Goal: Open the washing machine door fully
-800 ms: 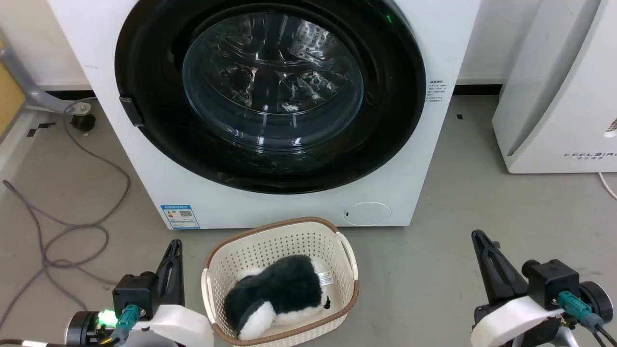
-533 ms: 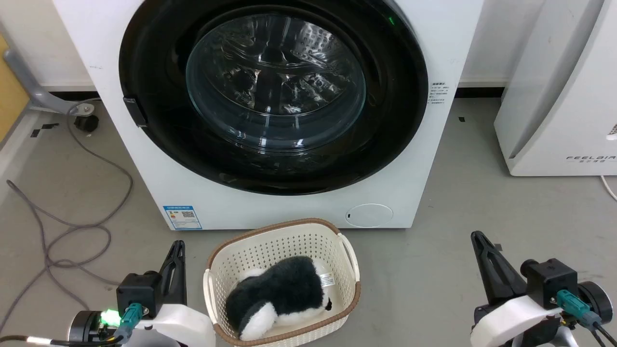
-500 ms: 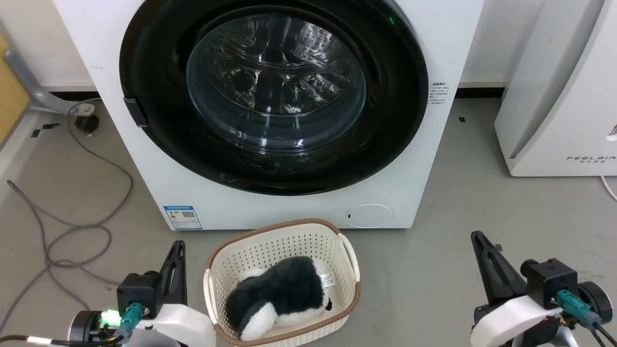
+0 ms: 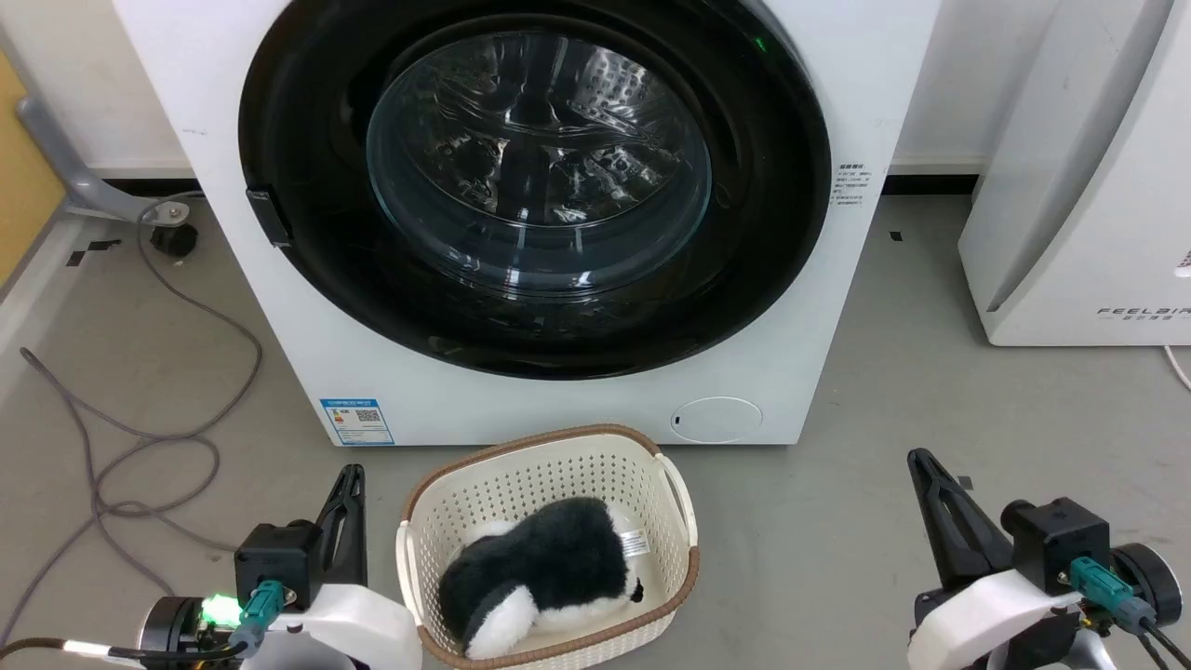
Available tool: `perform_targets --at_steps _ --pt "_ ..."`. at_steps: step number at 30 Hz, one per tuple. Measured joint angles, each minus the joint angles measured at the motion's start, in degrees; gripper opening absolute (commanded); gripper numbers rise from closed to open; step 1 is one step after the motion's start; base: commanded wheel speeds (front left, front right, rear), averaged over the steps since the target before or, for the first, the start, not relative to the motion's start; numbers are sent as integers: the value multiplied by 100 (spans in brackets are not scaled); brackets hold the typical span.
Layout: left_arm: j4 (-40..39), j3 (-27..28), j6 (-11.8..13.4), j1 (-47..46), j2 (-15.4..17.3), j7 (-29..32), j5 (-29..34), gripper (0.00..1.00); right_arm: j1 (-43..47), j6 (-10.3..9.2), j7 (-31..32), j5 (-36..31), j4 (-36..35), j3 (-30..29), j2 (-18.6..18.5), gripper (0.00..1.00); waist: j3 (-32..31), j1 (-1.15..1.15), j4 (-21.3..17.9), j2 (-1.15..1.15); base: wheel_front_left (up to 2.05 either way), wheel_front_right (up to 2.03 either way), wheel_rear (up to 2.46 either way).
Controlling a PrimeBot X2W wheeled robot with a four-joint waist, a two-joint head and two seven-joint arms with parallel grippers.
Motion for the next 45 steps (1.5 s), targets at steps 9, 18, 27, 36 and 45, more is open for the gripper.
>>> perform_targets --at_steps 9,18,27,36,45 --pt "-1 2 3 2 -1 0 -1 0 -1 0 0 2 1 2 0 0 0 0 0 0 0 0 0" --pt "0 -5 57 3 -1 -40 -5 100 -1 0 -34 81 0 -49 0 100 9 0 -1 0 0 0 0" --pt "3 -41 148 3 -2 -149 -53 100 -4 0 -142 564 -1 -140 0 0 31 0 0 0 0 0 0" --pt "2 -77 209 0 -2 -252 -101 100 -131 -1 -246 1478 133 -247 0 0 98 0 26 0 0 0 0" --pt "-2 -75 261 -100 -3 -358 -102 100 -509 -1 -318 2404 425 -303 -20 0 242 0 71 0 0 0 0"
